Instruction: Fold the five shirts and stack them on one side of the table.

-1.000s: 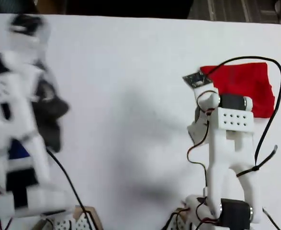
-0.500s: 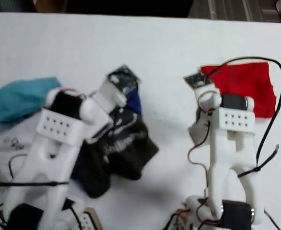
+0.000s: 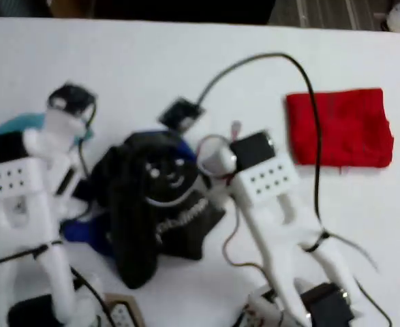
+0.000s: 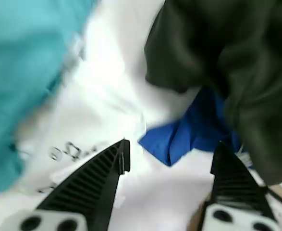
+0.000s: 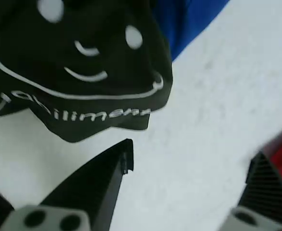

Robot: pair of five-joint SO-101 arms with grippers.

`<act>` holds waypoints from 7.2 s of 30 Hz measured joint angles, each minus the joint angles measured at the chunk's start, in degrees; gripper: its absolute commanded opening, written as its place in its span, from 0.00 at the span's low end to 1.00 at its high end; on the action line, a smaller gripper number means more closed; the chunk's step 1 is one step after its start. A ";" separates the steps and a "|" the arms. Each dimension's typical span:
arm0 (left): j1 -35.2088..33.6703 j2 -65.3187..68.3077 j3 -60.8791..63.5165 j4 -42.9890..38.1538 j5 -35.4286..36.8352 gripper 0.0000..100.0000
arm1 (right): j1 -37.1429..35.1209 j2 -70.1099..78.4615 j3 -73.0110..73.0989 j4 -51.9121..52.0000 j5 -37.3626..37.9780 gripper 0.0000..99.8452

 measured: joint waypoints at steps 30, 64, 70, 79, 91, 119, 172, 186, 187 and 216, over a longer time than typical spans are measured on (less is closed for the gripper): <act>12.66 -0.18 32.35 -20.57 -4.84 0.29 | 19.16 30.24 -39.38 5.01 5.01 0.02; 30.68 -0.18 -1.23 -1.32 7.47 0.30 | 34.55 13.27 -40.09 5.10 8.26 0.02; 41.85 -0.18 4.66 -5.63 10.37 0.29 | 35.08 13.27 -39.30 5.10 8.26 0.02; 48.09 2.02 15.82 -19.96 10.37 0.28 | 35.08 13.27 -36.92 5.10 8.26 0.02; 26.46 18.37 10.64 -26.81 6.51 0.02 | 35.08 13.27 -36.92 5.10 8.26 0.02; -36.57 1.85 -8.00 -38.59 2.90 0.02 | 26.11 13.27 -36.92 5.10 8.26 0.02; 40.88 17.58 -12.75 -9.67 18.29 0.34 | 23.47 35.08 -9.67 -9.32 -2.11 0.02; 46.68 14.95 7.65 -29.36 18.29 0.05 | 25.32 13.27 -9.67 -2.11 -2.64 0.02; 46.68 15.12 7.65 -29.45 18.29 0.05 | 26.64 12.40 -9.67 -1.93 -2.64 0.02; 5.98 15.65 -23.30 -1.58 2.37 0.29 | 21.01 10.90 -9.49 -8.00 -3.69 0.29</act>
